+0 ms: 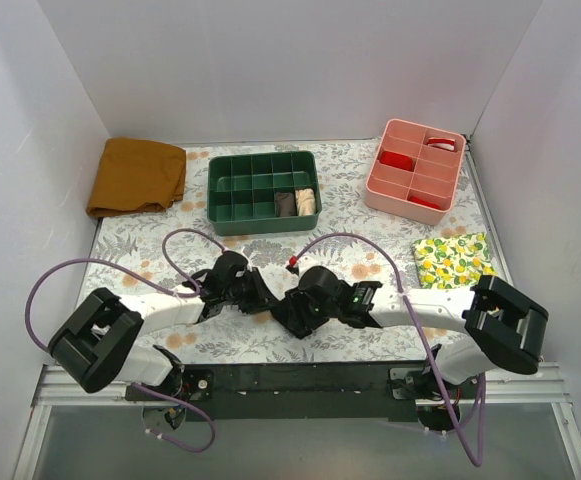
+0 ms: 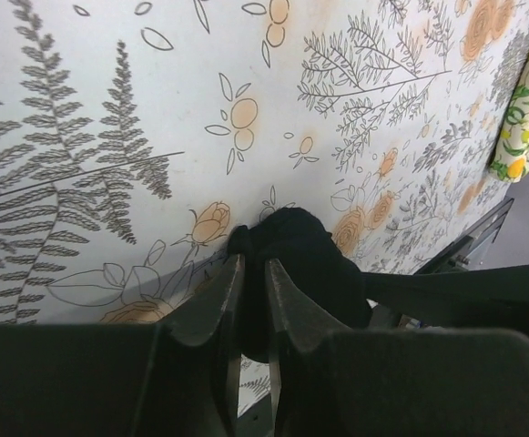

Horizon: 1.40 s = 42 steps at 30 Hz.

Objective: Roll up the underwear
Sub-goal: Roll the underwear to the center of the board.

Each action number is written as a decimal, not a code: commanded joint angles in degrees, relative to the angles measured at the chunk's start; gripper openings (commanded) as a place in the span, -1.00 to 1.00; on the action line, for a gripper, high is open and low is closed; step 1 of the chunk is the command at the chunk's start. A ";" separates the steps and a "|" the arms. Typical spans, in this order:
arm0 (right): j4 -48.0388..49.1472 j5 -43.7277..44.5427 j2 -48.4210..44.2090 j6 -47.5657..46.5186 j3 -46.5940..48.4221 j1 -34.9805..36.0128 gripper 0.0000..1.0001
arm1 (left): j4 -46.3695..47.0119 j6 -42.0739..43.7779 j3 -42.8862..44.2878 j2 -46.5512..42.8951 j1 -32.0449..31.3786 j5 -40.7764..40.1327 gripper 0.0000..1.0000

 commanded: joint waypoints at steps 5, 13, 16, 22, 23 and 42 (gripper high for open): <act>-14.26 9.85 -5.24 -2.70 -0.59 0.64 0.25 | -11.19 4.57 4.07 6.65 -4.16 -4.46 -0.99; -16.46 14.16 -6.12 -7.70 3.71 4.50 0.29 | -12.77 4.92 6.71 9.91 -6.19 -5.43 -1.00; -17.60 15.39 -4.54 -10.51 5.91 6.09 0.29 | -13.39 4.92 6.97 10.00 -6.19 -5.52 -1.00; -20.68 19.25 0.20 -12.80 8.73 9.25 0.30 | -14.88 5.10 8.11 10.79 -6.28 -5.25 -0.99; -21.03 19.70 1.17 -13.07 9.25 9.69 0.29 | -14.80 5.18 8.20 11.05 -6.19 -5.08 -0.99; -24.28 25.41 13.03 -7.45 8.64 16.02 0.24 | -15.06 4.66 8.91 11.49 -6.19 -4.11 -0.95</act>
